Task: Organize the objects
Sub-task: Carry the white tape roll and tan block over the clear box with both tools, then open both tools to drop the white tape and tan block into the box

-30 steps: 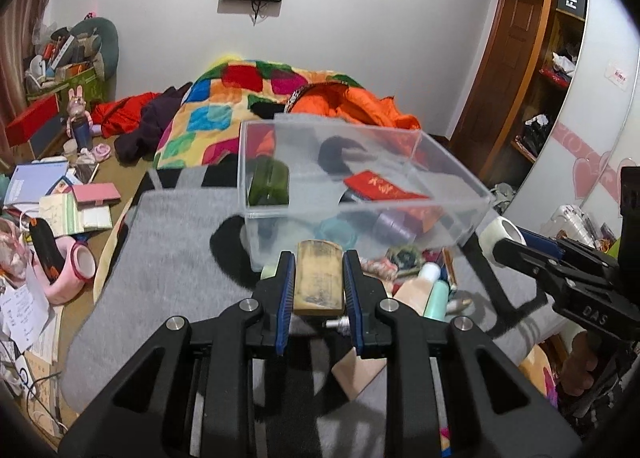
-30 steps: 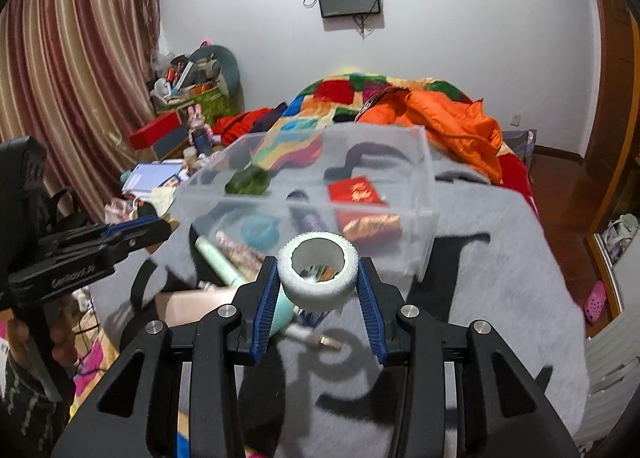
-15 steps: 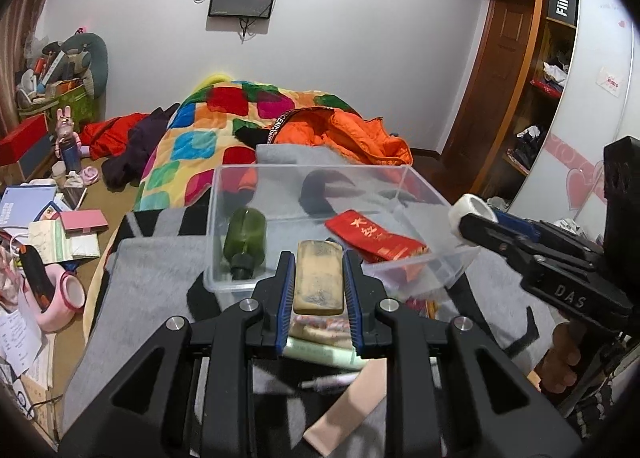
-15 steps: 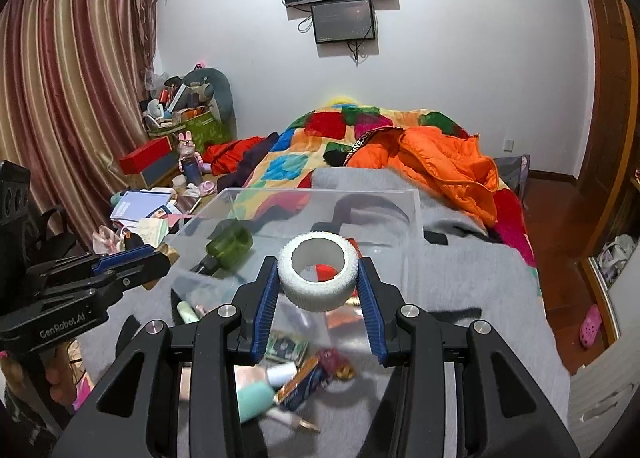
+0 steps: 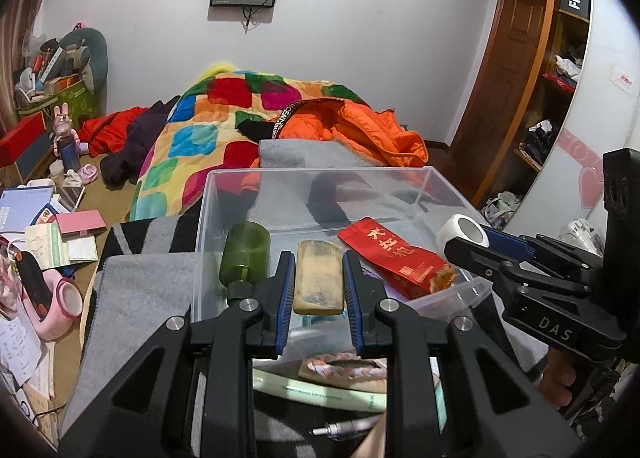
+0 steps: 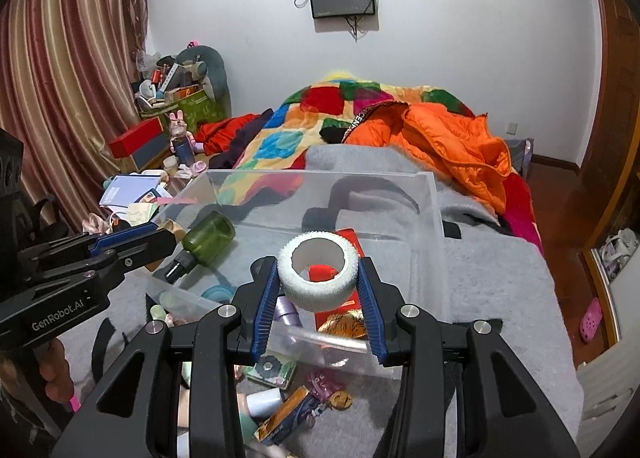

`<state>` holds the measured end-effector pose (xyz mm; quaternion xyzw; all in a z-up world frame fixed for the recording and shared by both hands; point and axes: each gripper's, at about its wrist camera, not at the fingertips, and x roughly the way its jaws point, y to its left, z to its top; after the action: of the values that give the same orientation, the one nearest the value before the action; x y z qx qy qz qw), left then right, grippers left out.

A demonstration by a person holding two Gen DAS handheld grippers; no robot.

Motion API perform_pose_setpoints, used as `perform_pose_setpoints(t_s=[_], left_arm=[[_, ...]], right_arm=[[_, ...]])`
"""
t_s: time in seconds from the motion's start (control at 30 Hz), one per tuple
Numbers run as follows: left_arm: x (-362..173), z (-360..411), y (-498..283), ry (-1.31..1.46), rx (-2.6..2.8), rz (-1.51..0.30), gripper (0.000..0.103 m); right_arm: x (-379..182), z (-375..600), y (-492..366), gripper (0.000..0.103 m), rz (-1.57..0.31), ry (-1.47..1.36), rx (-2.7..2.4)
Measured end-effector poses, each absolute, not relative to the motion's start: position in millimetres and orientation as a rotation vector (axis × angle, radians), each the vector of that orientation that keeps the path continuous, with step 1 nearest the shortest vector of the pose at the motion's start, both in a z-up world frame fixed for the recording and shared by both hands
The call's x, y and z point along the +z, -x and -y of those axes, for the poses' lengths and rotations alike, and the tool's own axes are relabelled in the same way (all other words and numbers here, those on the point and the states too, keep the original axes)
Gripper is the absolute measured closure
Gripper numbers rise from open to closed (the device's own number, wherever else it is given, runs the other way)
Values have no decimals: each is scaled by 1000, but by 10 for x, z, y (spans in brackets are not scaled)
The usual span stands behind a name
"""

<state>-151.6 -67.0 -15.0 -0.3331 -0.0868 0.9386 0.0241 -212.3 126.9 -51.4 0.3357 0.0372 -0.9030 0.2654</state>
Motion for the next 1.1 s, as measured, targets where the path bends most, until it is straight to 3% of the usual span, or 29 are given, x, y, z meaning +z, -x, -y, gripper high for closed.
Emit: perform_pose_setpoints(t_s=[0.3, 0.67, 0.9, 1.1], left_arm=[[-267, 676, 1681, 1096, 2917, 198, 80], [-322, 747, 1690, 1127, 2915, 254, 77], [-182, 718, 1563, 1069, 2958, 225, 45], [-42, 678, 1403, 1014, 2975, 205, 31]], right_arm=[[-625, -1207, 2318, 67, -141, -992, -2454], [-646, -1231, 2323, 66, -109, -1026, -2450], [-567, -1296, 2243, 63, -95, -1004, -2454], [-421, -1356, 2105, 50, -125, -931, -2500]])
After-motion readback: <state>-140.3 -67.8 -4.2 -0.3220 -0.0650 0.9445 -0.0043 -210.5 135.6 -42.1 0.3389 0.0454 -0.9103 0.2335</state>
